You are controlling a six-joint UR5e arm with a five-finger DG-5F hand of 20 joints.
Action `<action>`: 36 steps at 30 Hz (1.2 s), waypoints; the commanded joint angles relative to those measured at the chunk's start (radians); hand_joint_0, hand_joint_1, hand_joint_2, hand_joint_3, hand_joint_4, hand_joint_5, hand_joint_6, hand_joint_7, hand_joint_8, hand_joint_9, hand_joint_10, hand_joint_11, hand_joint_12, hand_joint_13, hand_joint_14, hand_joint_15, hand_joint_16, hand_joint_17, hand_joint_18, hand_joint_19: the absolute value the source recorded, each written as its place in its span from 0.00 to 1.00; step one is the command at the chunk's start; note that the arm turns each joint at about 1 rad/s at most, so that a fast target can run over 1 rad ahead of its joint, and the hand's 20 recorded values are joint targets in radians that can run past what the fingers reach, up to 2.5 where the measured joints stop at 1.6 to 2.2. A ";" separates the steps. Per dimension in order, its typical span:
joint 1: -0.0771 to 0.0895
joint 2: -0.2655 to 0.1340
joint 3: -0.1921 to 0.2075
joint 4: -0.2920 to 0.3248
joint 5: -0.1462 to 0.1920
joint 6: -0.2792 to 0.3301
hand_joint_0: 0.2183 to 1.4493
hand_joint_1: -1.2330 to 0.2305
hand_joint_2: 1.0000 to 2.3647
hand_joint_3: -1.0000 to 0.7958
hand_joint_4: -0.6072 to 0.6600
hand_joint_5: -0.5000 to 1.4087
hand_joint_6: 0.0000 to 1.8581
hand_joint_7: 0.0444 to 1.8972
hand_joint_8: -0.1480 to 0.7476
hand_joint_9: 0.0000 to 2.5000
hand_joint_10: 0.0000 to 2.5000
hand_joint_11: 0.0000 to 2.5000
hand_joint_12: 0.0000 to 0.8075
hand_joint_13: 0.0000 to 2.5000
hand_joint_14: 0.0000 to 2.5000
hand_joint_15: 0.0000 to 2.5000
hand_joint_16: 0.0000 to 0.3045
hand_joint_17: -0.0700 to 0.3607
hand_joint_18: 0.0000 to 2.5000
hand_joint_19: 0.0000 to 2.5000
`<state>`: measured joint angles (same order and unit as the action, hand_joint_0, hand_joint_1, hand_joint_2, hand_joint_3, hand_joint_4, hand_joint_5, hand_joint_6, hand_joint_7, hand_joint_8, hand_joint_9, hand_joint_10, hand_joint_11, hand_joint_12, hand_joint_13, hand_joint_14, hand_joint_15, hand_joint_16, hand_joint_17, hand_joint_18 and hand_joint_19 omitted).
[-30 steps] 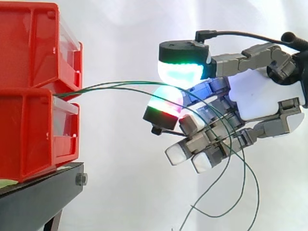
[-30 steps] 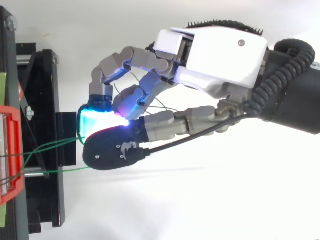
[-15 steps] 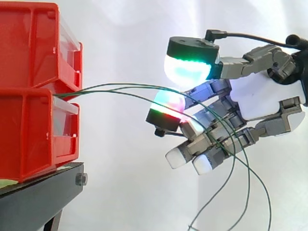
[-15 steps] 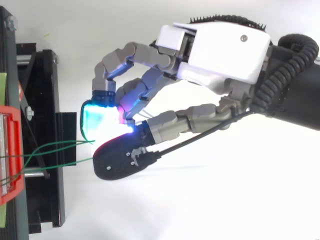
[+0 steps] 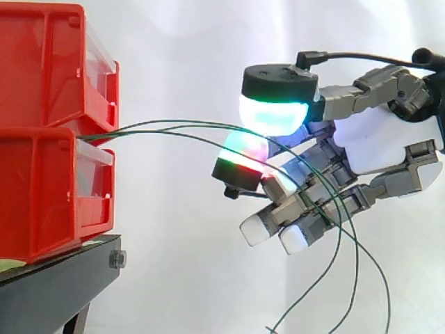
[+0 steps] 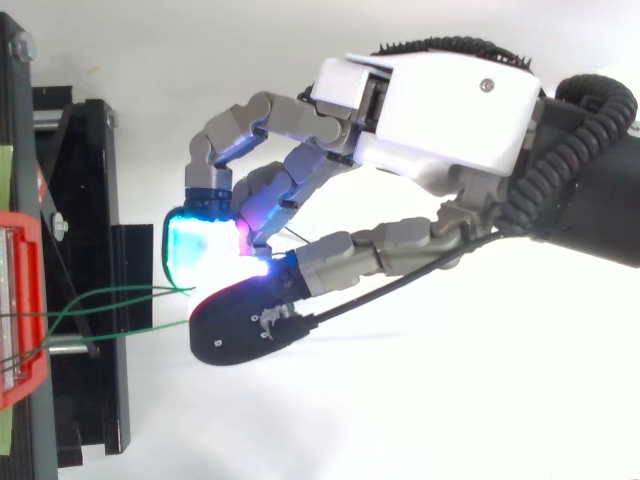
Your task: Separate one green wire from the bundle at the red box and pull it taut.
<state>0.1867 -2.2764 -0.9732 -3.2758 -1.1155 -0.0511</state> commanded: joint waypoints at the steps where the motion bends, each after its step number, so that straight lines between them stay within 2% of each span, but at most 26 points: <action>1: 0.000 0.000 -0.001 0.001 -0.001 -0.001 0.34 0.27 0.01 0.39 0.52 0.17 0.48 0.55 0.46 0.41 0.01 0.37 0.44 0.26 0.01 0.21 0.18 0.45 0.23 0.25; 5: 0.000 0.000 -0.001 -0.001 0.003 0.001 0.34 0.28 0.01 0.40 0.52 0.17 0.48 0.55 0.46 0.41 0.01 0.37 0.44 0.27 0.01 0.21 0.18 0.45 0.24 0.25; 8: 0.002 0.000 -0.001 -0.001 0.005 0.007 0.31 0.35 0.01 0.40 0.55 0.17 0.48 0.51 0.47 0.43 0.01 0.37 0.44 0.28 0.01 0.21 0.18 0.45 0.24 0.26; 11: 0.002 0.000 -0.002 0.001 0.002 0.008 0.30 0.42 0.01 0.39 0.55 0.18 0.46 0.53 0.46 0.44 0.01 0.36 0.44 0.29 0.01 0.22 0.18 0.45 0.25 0.27; 22: 0.002 0.000 -0.002 0.002 0.005 0.011 0.31 0.50 0.01 0.38 0.56 0.19 0.43 0.54 0.46 0.46 0.01 0.36 0.44 0.30 0.01 0.22 0.18 0.45 0.25 0.27; 26: 0.002 0.000 -0.002 0.004 0.005 0.019 0.25 0.42 0.00 0.28 0.58 0.19 0.43 0.54 0.48 0.46 0.01 0.36 0.46 0.31 0.01 0.22 0.19 0.47 0.26 0.27; 28: 0.002 0.000 -0.002 0.004 0.005 0.019 0.23 0.38 0.00 0.28 0.58 0.19 0.44 0.53 0.49 0.46 0.01 0.36 0.47 0.31 0.01 0.22 0.20 0.48 0.27 0.26; 30: 0.002 0.000 -0.002 0.004 0.005 0.019 0.24 0.34 0.00 0.28 0.58 0.18 0.44 0.53 0.48 0.45 0.01 0.37 0.46 0.31 0.01 0.23 0.19 0.47 0.27 0.26; 32: 0.002 0.000 -0.002 0.004 0.005 0.020 0.30 0.28 0.00 0.28 0.57 0.18 0.46 0.54 0.47 0.45 0.01 0.39 0.44 0.31 0.01 0.23 0.18 0.46 0.26 0.26; 34: 0.002 0.000 -0.002 0.004 0.006 0.020 0.32 0.26 0.00 0.29 0.57 0.18 0.47 0.53 0.46 0.45 0.01 0.40 0.43 0.31 0.01 0.23 0.18 0.45 0.26 0.26; 36: 0.002 0.000 -0.004 0.004 0.006 0.020 0.36 0.25 0.01 0.34 0.53 0.17 0.47 0.58 0.46 0.44 0.01 0.40 0.43 0.31 0.01 0.23 0.18 0.45 0.26 0.25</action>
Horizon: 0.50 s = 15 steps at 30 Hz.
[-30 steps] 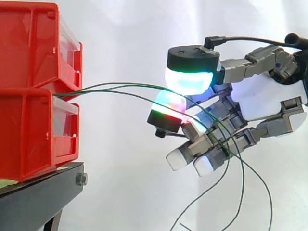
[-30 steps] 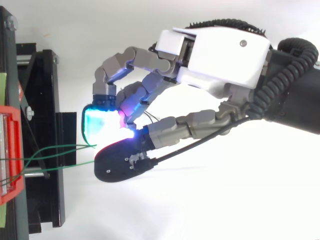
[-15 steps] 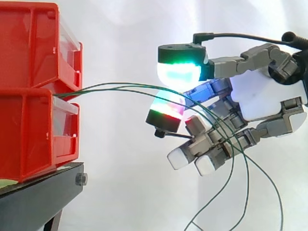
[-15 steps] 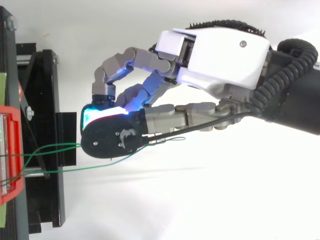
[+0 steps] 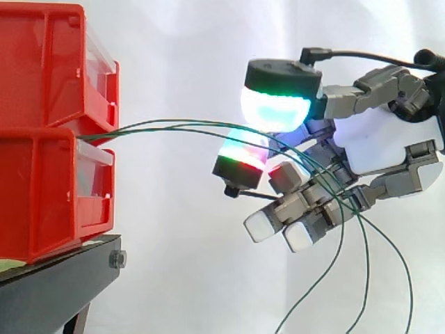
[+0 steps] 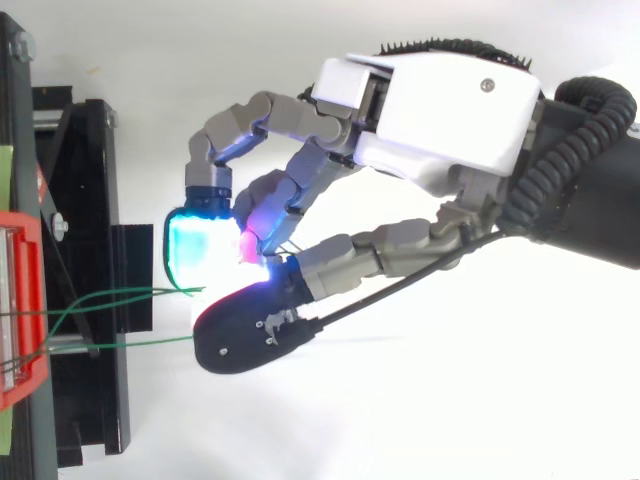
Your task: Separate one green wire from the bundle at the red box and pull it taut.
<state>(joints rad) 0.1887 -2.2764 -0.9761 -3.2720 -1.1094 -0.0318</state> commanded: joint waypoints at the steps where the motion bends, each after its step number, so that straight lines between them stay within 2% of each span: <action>1: 0.000 0.000 0.000 0.000 0.000 0.000 0.36 0.24 0.01 0.36 0.52 0.17 0.47 0.58 0.46 0.44 0.01 0.41 0.43 0.31 0.01 0.23 0.18 0.45 0.26 0.25; 5: 0.000 0.000 -0.001 0.000 0.000 0.001 0.40 0.23 0.02 0.41 0.45 0.16 0.50 0.58 0.46 0.43 0.01 0.40 0.42 0.31 0.01 0.23 0.18 0.45 0.27 0.25; 7: 0.000 0.000 -0.001 0.000 0.000 0.001 0.40 0.23 0.02 0.41 0.44 0.16 0.50 0.59 0.45 0.43 0.01 0.40 0.42 0.32 0.01 0.23 0.18 0.45 0.27 0.25; 11: 0.000 0.000 -0.001 0.000 0.000 0.003 0.36 0.30 0.01 0.41 0.50 0.16 0.50 0.62 0.46 0.47 0.01 0.42 0.43 0.37 0.01 0.28 0.18 0.45 0.29 0.27; 13: 0.000 -0.002 -0.001 0.000 0.000 0.006 0.32 0.36 0.01 0.40 0.52 0.17 0.49 0.55 0.47 0.50 0.01 0.42 0.43 0.40 0.01 0.30 0.18 0.45 0.29 0.27; 15: 0.002 0.000 -0.001 0.000 0.000 0.023 0.32 0.37 0.01 0.39 0.53 0.17 0.48 0.56 0.48 0.51 0.01 0.42 0.43 0.42 0.01 0.31 0.18 0.46 0.30 0.28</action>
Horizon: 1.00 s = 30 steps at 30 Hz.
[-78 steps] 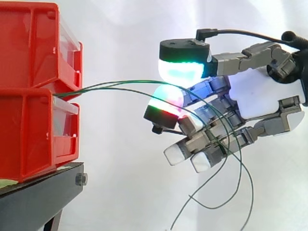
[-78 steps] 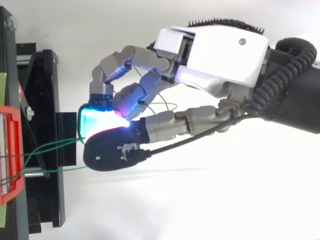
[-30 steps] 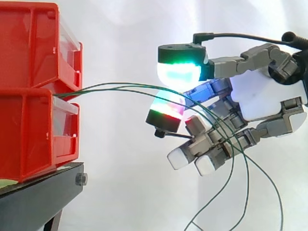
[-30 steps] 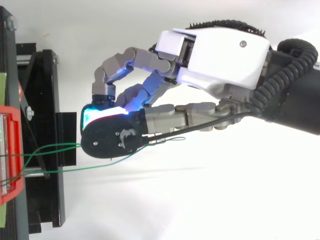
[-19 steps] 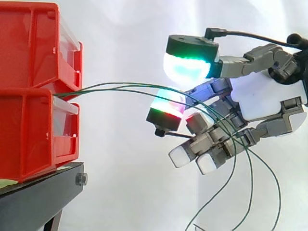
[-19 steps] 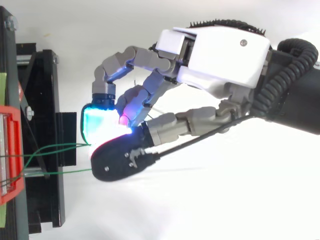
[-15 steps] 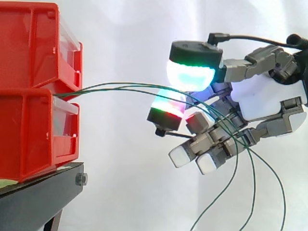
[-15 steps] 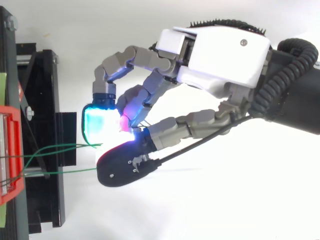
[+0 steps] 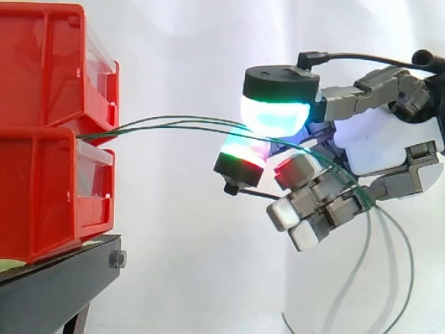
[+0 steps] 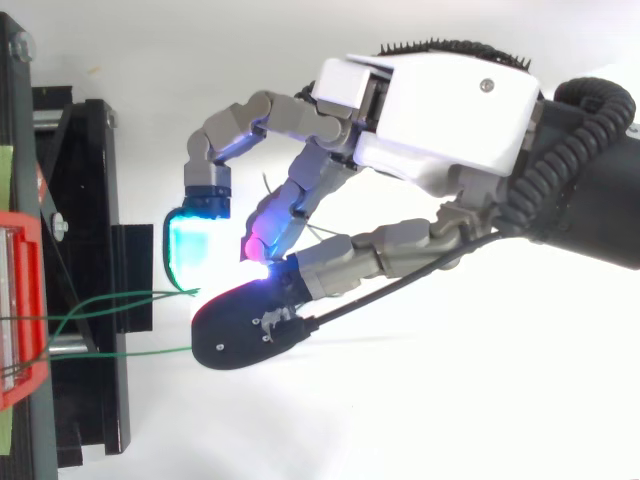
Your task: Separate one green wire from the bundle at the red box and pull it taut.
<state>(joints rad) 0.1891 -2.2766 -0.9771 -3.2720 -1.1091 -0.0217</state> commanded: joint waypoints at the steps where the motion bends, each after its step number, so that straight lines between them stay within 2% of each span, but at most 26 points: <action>1: 0.001 0.000 -0.002 0.000 0.000 0.016 0.32 0.38 0.01 0.39 0.54 0.17 0.48 0.56 0.48 0.52 0.01 0.43 0.43 0.43 0.01 0.32 0.19 0.46 0.31 0.28; 5: 0.001 0.000 -0.002 0.000 0.000 0.020 0.31 0.44 0.01 0.39 0.55 0.18 0.48 0.56 0.48 0.54 0.01 0.44 0.43 0.44 0.01 0.34 0.19 0.46 0.31 0.28; 14: 0.001 0.000 -0.002 0.000 0.000 0.026 0.31 0.48 0.01 0.39 0.55 0.18 0.47 0.56 0.48 0.55 0.01 0.45 0.44 0.45 0.01 0.34 0.19 0.46 0.31 0.28; 19: 0.001 0.000 -0.002 0.000 0.000 0.026 0.31 0.43 0.02 0.43 0.55 0.18 0.47 0.57 0.48 0.54 0.01 0.45 0.45 0.44 0.01 0.33 0.19 0.46 0.31 0.28; 20: 0.000 0.000 -0.002 0.000 0.000 0.026 0.31 0.39 0.02 0.45 0.56 0.18 0.48 0.57 0.49 0.54 0.01 0.46 0.45 0.43 0.01 0.33 0.19 0.46 0.31 0.28; 24: 0.001 0.000 -0.003 0.000 0.000 0.026 0.32 0.36 0.02 0.45 0.59 0.17 0.48 0.56 0.49 0.54 0.01 0.47 0.45 0.42 0.01 0.32 0.19 0.46 0.30 0.27; 26: 0.001 0.000 -0.008 0.000 -0.002 0.026 0.30 0.41 0.02 0.43 0.58 0.18 0.48 0.57 0.49 0.55 0.01 0.46 0.44 0.42 0.01 0.31 0.19 0.46 0.31 0.28; 30: 0.003 0.000 -0.028 0.003 -0.003 0.028 0.30 0.45 0.01 0.42 0.58 0.18 0.47 0.57 0.49 0.57 0.01 0.45 0.44 0.42 0.01 0.31 0.19 0.46 0.31 0.28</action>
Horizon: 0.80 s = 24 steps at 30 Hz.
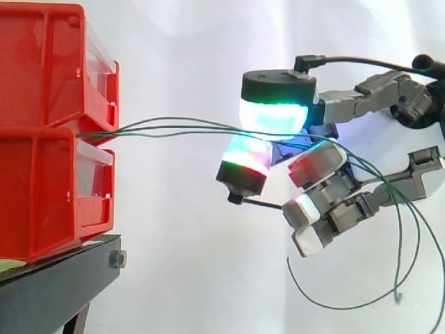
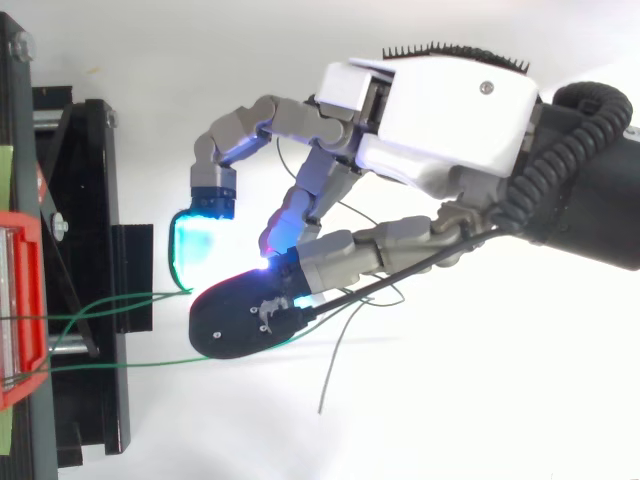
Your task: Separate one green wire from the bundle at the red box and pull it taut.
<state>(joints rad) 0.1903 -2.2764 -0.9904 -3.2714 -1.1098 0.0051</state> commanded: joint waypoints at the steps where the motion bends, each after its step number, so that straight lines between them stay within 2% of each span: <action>1: 0.001 0.000 -0.021 0.009 -0.002 0.001 0.30 0.46 0.02 0.42 0.58 0.19 0.47 0.58 0.49 0.57 0.01 0.45 0.45 0.42 0.01 0.31 0.19 0.46 0.31 0.28; 6: 0.003 0.000 -0.034 0.059 0.001 0.003 0.30 0.46 0.02 0.44 0.60 0.19 0.47 0.61 0.51 0.57 0.01 0.44 0.45 0.42 0.01 0.30 0.19 0.46 0.31 0.28; 10: 0.003 0.000 -0.034 0.062 0.001 0.003 0.30 0.44 0.02 0.46 0.61 0.20 0.46 0.63 0.57 0.56 0.01 0.32 0.50 0.41 0.01 0.18 0.20 0.47 0.33 0.25; 12: 0.003 0.000 -0.036 0.062 0.001 0.003 0.30 0.44 0.02 0.46 0.61 0.20 0.46 0.64 0.59 0.57 0.01 0.32 0.51 0.41 0.01 0.17 0.20 0.48 0.34 0.25; 15: 0.003 0.000 -0.036 0.062 0.001 0.003 0.30 0.44 0.02 0.45 0.60 0.20 0.46 0.64 0.58 0.59 0.01 0.35 0.51 0.41 0.01 0.18 0.20 0.48 0.34 0.25; 17: 0.005 0.000 -0.036 0.062 0.001 0.001 0.30 0.46 0.02 0.44 0.59 0.19 0.47 0.61 0.54 0.59 0.01 0.42 0.48 0.42 0.01 0.25 0.20 0.48 0.33 0.26; 20: 0.005 -0.002 -0.036 0.062 0.001 -0.001 0.31 0.46 0.02 0.43 0.58 0.19 0.47 0.59 0.51 0.57 0.01 0.45 0.46 0.43 0.01 0.29 0.20 0.48 0.33 0.26; 24: 0.006 0.000 -0.036 0.070 0.001 -0.001 0.31 0.46 0.02 0.43 0.57 0.18 0.47 0.57 0.50 0.45 0.01 0.45 0.47 0.44 0.01 0.32 0.19 0.47 0.31 0.26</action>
<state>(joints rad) 0.1952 -2.2770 -1.0261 -3.2070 -1.1090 0.0050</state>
